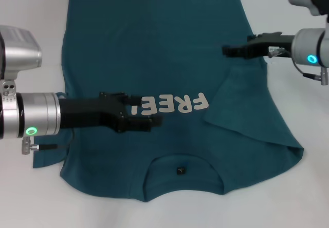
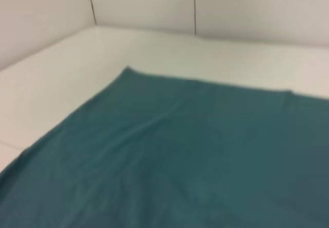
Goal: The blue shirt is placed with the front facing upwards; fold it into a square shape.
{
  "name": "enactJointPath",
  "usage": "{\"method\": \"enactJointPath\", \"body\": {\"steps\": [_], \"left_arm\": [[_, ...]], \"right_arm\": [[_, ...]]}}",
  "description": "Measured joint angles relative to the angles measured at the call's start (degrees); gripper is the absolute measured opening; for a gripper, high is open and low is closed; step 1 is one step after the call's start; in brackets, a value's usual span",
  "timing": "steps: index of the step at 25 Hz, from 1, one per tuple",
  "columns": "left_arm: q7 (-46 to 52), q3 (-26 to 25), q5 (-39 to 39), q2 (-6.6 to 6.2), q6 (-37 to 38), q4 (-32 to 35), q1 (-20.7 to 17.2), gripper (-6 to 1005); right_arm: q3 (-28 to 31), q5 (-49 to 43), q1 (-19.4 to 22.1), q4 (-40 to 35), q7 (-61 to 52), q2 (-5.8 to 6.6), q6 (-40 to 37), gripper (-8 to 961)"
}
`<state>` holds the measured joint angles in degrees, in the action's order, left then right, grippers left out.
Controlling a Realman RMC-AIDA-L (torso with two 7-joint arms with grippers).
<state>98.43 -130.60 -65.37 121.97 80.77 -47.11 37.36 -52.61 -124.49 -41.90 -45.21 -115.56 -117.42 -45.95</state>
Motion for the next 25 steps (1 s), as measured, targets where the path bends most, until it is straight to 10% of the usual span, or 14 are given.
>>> {"method": "enactJointPath", "body": {"steps": [8, 16, 25], "left_arm": [[5.8, -0.12, -0.16, 0.55, -5.13, 0.0, 0.31, 908], [8.51, -0.27, -2.42, 1.79, -10.77, 0.13, 0.17, 907], [10.01, -0.82, -9.41, 2.02, -22.03, 2.34, -1.06, 907]], "right_arm": [[4.86, 19.9, 6.31, 0.18, 25.12, -1.6, -0.77, 881], [5.43, 40.19, 15.26, 3.21, 50.27, -1.88, -18.28, 946], [6.59, 41.82, 18.29, 8.34, 51.22, -1.65, -31.1, 946]]}}
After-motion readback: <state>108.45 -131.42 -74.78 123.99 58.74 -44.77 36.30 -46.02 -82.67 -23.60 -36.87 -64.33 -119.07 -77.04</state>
